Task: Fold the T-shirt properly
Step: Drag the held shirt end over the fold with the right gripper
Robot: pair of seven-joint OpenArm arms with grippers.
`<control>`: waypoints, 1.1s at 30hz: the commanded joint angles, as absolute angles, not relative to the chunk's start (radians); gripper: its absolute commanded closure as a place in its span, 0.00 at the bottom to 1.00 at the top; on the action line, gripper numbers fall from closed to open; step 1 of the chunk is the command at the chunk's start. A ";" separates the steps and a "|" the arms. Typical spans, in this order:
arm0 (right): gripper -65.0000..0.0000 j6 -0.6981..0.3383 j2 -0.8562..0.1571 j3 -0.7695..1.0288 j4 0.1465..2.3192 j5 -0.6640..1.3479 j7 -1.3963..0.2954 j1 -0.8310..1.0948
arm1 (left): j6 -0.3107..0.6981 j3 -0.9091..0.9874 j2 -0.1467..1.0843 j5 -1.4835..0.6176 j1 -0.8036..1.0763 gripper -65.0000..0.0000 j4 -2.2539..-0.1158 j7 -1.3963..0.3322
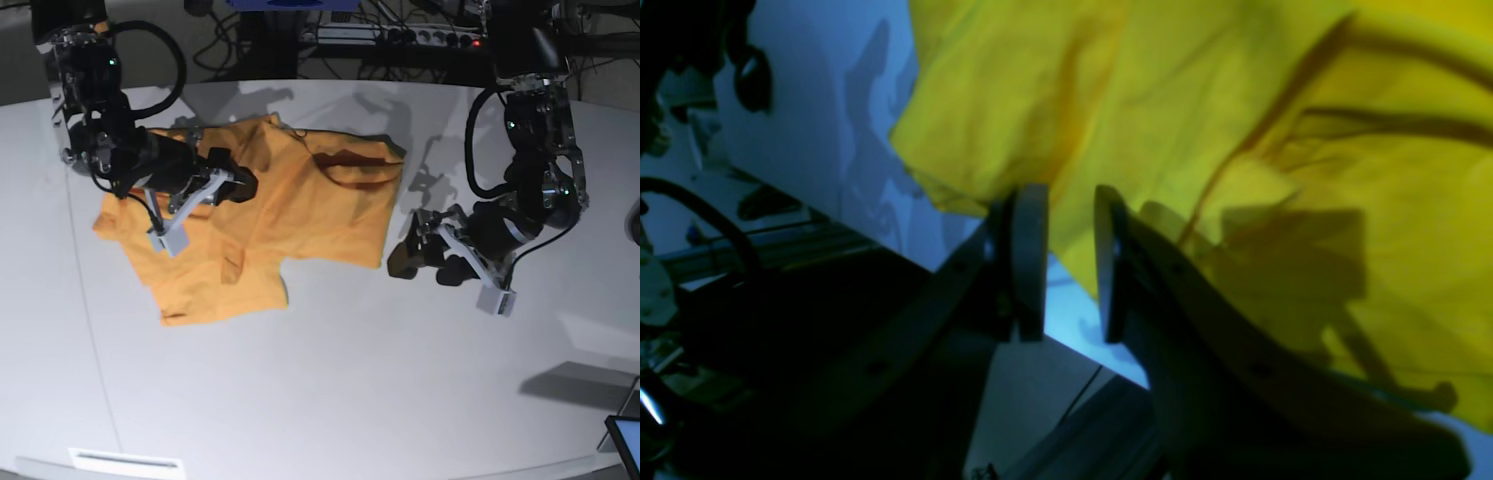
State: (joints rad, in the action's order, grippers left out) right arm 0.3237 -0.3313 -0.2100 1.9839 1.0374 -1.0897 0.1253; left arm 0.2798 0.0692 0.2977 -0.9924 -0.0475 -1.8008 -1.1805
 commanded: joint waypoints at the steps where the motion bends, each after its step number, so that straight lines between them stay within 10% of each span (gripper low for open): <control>1: 0.82 0.318 -0.338 -0.209 2.003 1.050 -1.078 0.114 | 0.280 0.074 0.315 -1.009 -0.067 0.16 -1.821 -1.145; 33: 0.81 0.458 -0.223 -0.565 1.914 1.053 -1.092 -0.088 | 0.280 -0.076 0.346 -0.674 -0.065 0.17 -1.821 -1.098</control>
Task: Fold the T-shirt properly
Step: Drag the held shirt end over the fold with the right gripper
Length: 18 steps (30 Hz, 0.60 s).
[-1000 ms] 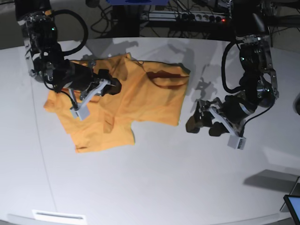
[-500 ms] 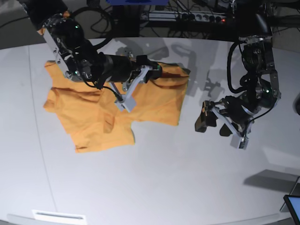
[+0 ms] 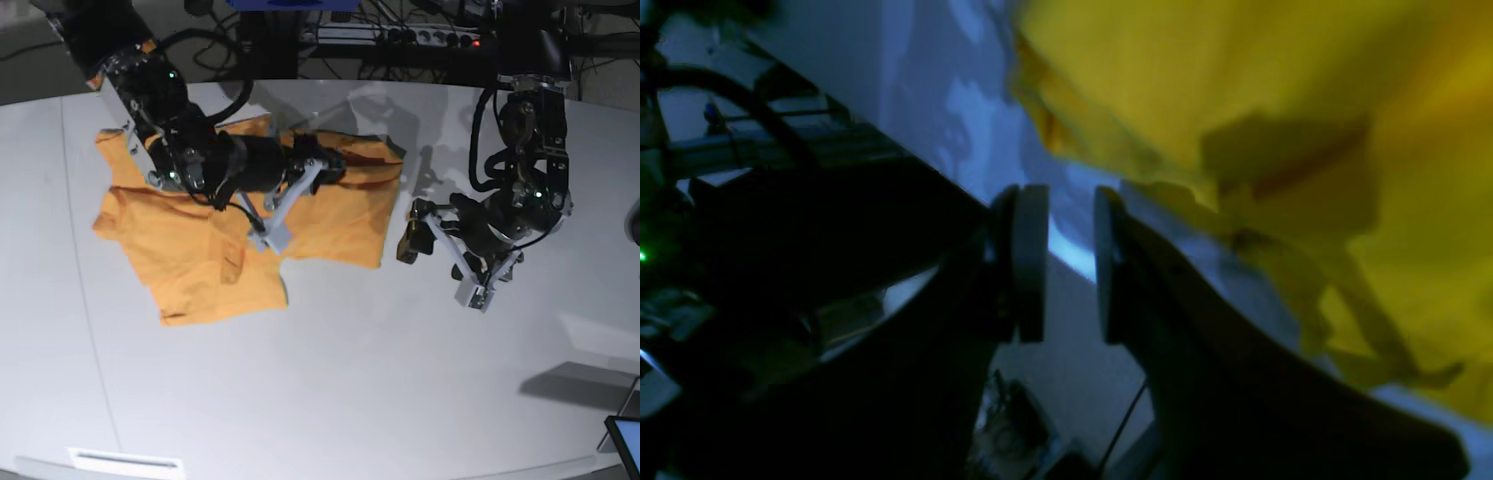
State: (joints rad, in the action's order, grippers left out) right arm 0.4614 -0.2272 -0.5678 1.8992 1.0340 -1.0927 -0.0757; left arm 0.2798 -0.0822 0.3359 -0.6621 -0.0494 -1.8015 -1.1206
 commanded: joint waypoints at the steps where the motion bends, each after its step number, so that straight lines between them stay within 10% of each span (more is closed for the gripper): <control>1: 0.81 0.458 -0.211 -0.564 1.914 1.055 -1.104 -0.101 | 0.280 -0.076 0.346 -0.677 -0.065 0.17 -1.821 -1.098; 18: 0.82 0.455 -0.101 -0.561 1.745 1.053 -1.158 -0.136 | 0.280 -0.073 0.355 -0.676 -0.067 0.17 -1.819 -1.098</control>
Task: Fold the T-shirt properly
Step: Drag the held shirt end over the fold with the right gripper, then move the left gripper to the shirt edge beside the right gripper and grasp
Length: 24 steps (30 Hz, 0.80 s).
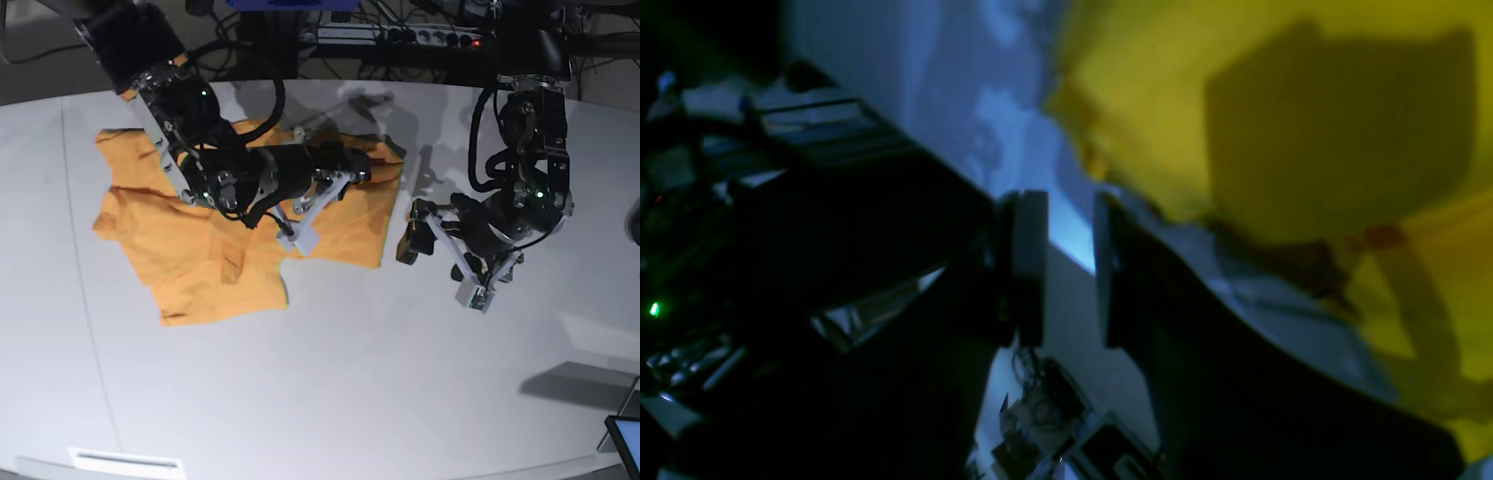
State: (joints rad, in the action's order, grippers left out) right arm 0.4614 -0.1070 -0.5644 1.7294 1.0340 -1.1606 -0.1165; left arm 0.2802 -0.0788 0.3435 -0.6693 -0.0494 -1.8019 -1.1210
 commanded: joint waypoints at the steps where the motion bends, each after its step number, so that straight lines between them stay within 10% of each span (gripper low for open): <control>1: 0.84 0.453 -0.101 -0.559 1.735 1.053 -1.158 -0.142 | 0.280 -0.073 0.355 -0.676 -0.067 0.17 -1.819 -1.098; 24: 0.89 0.294 -0.108 -0.556 1.632 1.052 -1.084 -0.065 | 0.280 -0.073 0.354 -0.674 -0.085 0.17 -1.814 -1.096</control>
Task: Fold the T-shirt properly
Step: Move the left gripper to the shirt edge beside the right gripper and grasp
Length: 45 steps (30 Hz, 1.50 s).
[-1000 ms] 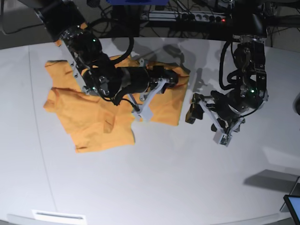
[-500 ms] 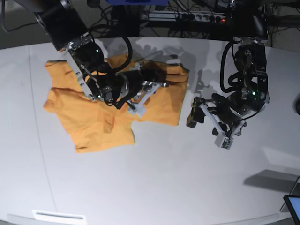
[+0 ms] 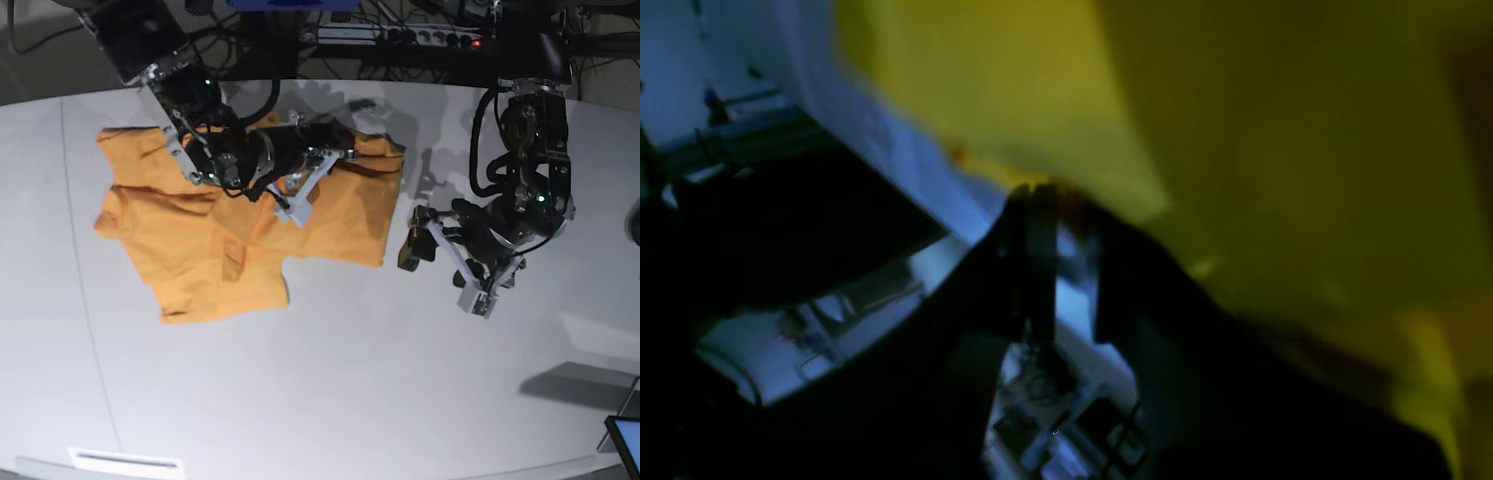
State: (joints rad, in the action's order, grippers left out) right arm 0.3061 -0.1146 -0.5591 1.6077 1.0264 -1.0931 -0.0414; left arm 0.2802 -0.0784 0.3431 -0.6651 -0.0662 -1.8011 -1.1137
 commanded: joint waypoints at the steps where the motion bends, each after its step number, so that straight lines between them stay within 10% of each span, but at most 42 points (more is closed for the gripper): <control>1: 0.89 0.294 -0.117 -0.556 1.666 1.052 -1.096 -0.065 | 0.280 -0.073 0.352 -0.674 -0.085 0.17 -1.814 -1.096; 9: 0.89 0.587 -0.122 -0.561 1.796 1.053 -1.167 -0.073 | 0.280 -0.076 0.335 -0.680 -0.076 0.17 -1.742 -1.096; 20: 0.89 0.590 -0.131 -0.558 1.788 1.049 -1.167 -0.096 | 0.542 -0.073 0.240 -0.684 -0.079 0.16 -1.578 -1.102; 45: 0.89 0.590 -0.148 -0.558 1.785 1.049 -1.165 -0.094 | 0.561 0.211 0.311 -1.458 0.025 0.16 -1.434 -1.184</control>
